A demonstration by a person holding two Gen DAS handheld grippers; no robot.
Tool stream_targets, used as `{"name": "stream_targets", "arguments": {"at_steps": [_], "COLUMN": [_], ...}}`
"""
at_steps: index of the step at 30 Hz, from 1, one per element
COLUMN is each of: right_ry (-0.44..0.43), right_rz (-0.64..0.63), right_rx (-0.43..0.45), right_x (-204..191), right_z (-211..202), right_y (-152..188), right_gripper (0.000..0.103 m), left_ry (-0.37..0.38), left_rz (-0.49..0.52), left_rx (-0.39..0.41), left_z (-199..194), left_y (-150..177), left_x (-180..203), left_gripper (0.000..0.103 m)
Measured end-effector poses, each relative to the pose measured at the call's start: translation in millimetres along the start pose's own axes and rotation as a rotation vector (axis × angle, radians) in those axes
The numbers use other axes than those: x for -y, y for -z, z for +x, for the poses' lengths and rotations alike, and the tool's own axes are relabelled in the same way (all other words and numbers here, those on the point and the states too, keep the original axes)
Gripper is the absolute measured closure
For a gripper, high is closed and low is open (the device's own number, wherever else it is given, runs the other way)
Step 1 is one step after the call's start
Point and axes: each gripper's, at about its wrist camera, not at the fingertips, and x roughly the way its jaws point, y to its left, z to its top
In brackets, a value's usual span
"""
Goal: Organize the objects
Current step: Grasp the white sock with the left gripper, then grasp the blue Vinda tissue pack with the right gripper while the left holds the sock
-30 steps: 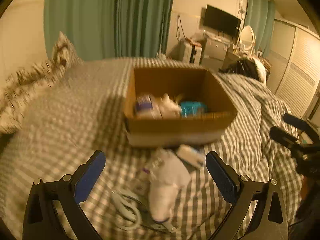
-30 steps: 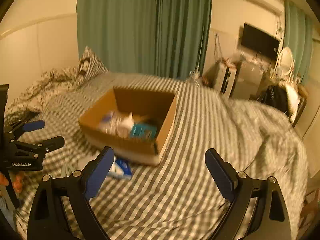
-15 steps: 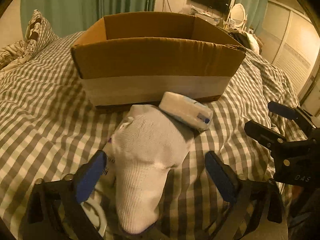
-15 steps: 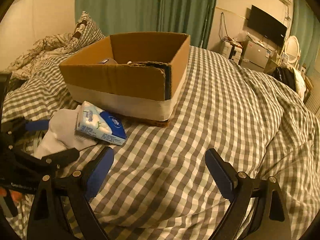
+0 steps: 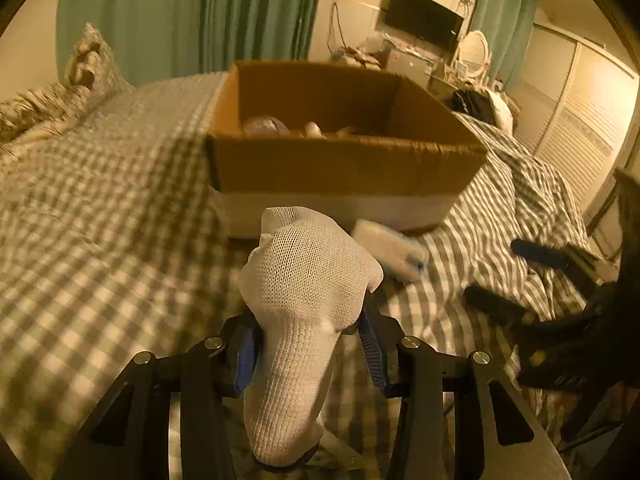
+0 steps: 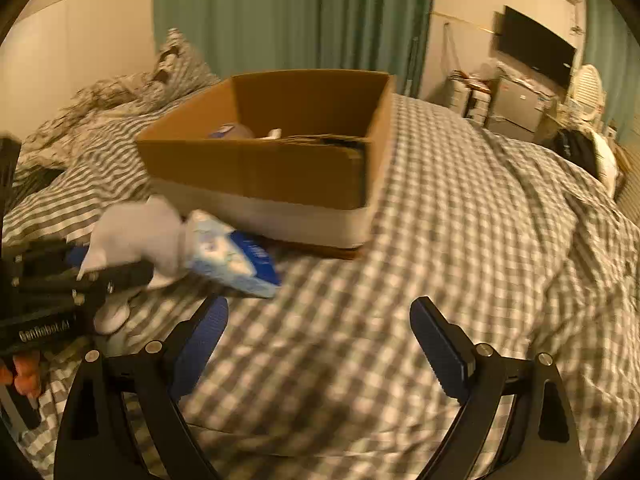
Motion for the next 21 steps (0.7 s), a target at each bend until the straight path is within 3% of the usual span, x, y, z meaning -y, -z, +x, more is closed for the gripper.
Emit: {"name": "stream_targets", "arguments": {"at_steps": [5,12,18,21], "right_ry": [-0.009,-0.095,-0.083,-0.07], "right_rz": [-0.058,-0.113,-0.146,-0.15], "right_rx": [-0.038,-0.106,-0.156,-0.153], "right_x": [-23,-56,-69,-69], "right_z": [22,52,74,72], "right_y": [-3,-8,-8,-6], "right_gripper": [0.01,0.01,0.011,0.023], "left_ry": [-0.112,-0.104,-0.091,-0.09], "left_rz": [-0.014,-0.072,-0.083,-0.075], "left_rx": [0.023,-0.008,-0.026,-0.033], "left_z": [-9,-2,3,6], "left_y": [-4,0,2,3], "left_x": [-19,-33,-37,-36], "left_gripper": [0.057,0.057,0.057,0.057]}}
